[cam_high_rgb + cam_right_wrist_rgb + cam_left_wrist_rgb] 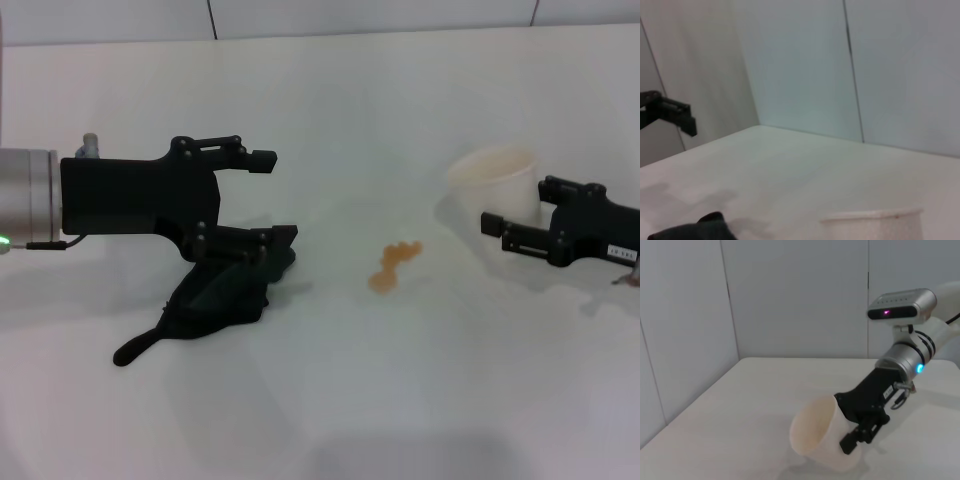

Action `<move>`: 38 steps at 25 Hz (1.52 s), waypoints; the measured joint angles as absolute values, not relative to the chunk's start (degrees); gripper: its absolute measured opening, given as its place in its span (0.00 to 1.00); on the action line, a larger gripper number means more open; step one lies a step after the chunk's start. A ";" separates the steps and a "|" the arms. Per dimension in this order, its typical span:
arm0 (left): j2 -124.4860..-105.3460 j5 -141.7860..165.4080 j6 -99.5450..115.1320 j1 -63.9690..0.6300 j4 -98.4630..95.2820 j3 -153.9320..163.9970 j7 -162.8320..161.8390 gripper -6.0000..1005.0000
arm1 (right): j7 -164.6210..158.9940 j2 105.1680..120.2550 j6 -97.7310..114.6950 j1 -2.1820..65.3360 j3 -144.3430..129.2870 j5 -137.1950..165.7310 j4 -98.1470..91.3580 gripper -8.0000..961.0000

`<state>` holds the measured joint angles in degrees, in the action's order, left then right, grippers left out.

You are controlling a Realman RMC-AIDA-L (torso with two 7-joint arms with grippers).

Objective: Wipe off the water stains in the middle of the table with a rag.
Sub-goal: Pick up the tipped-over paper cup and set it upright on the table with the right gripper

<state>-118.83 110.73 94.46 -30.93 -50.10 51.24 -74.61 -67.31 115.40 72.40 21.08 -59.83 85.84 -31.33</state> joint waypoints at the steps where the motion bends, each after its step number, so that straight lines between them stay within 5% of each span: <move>1: -118.83 110.73 94.46 -30.93 -50.10 51.23 -74.61 0.84 | -66.82 115.40 72.45 21.12 -59.99 85.71 -30.88 0.74; 38: -118.85 110.78 94.03 -31.40 -49.68 51.26 -74.54 0.84 | -62.07 115.48 69.80 20.86 -60.80 85.16 -27.50 0.74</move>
<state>-118.85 110.78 94.03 -31.40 -49.68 51.26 -74.54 -62.07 115.48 69.80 20.86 -60.81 85.16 -27.50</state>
